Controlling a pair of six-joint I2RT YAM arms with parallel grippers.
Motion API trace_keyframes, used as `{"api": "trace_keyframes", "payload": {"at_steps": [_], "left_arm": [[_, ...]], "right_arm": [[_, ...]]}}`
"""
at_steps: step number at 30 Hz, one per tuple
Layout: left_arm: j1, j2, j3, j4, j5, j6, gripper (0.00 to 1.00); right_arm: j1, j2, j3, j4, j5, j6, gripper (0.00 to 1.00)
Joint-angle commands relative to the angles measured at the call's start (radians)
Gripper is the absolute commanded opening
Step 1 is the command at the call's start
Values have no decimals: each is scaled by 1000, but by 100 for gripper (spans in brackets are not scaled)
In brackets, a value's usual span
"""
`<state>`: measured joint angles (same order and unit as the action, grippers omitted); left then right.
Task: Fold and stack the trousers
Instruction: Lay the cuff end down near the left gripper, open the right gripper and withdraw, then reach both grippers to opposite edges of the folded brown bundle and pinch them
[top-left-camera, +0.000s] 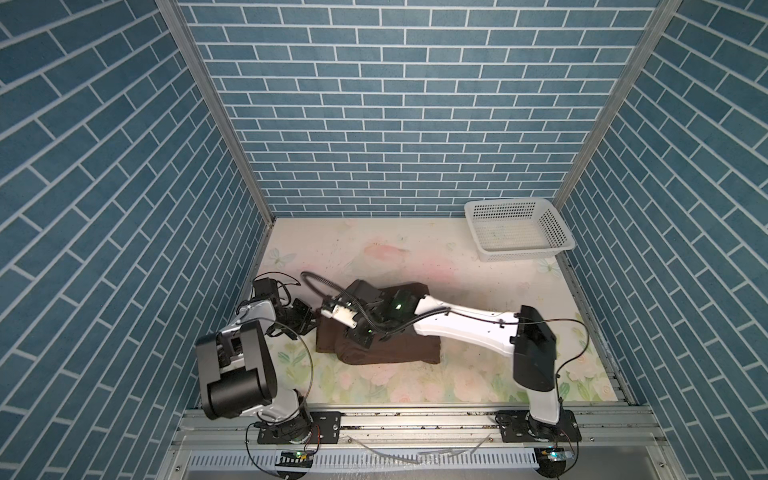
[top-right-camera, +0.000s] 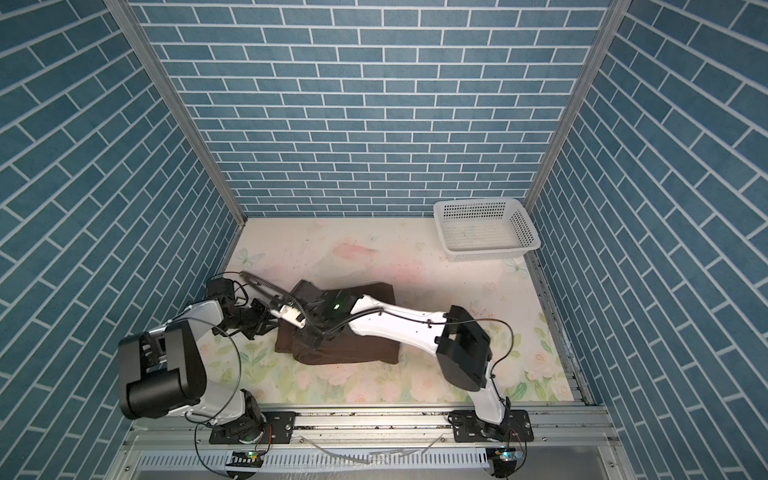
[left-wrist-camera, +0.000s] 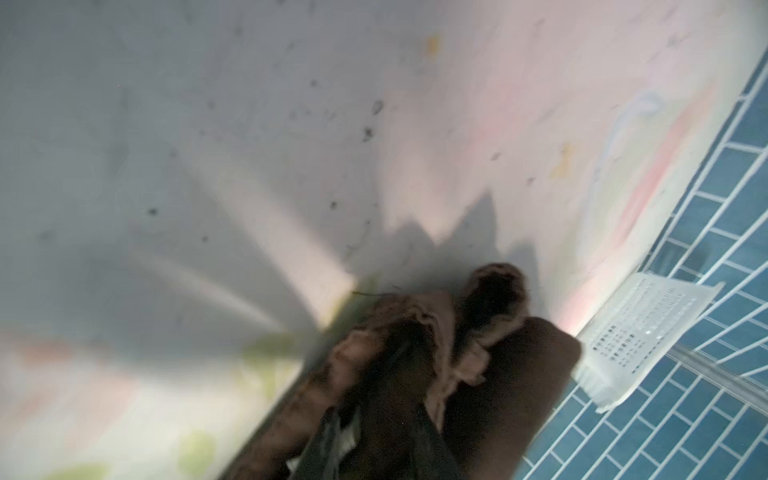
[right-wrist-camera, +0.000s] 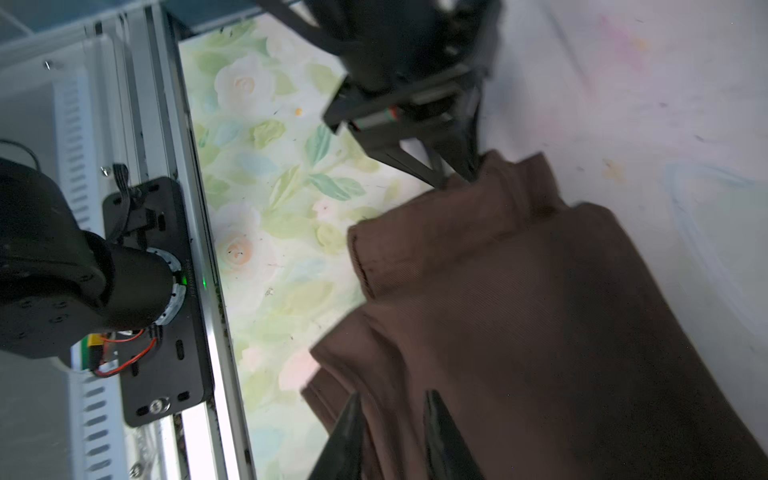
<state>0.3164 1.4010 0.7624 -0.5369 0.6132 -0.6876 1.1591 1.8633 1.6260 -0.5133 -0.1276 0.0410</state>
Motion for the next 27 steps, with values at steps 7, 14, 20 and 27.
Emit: {"api": "trace_keyframes", "payload": {"at_steps": [7,14,20,27], "left_arm": [[-166,-277,48,-121,-141,23,54],[-292,-186,-56,30,-161,-40,58],[-376,-82,-46,104,-219,-69,54],[-410,-33,-7,83,-230,-88,12]], "right_arm": [[-331,-351,-427,128,-216,290,0],[-414,-405,-642,254,-325,436,19],[-474,-423,-710,284,-359,478,45],[-551,-448,-733,280,-347,491,44]]}}
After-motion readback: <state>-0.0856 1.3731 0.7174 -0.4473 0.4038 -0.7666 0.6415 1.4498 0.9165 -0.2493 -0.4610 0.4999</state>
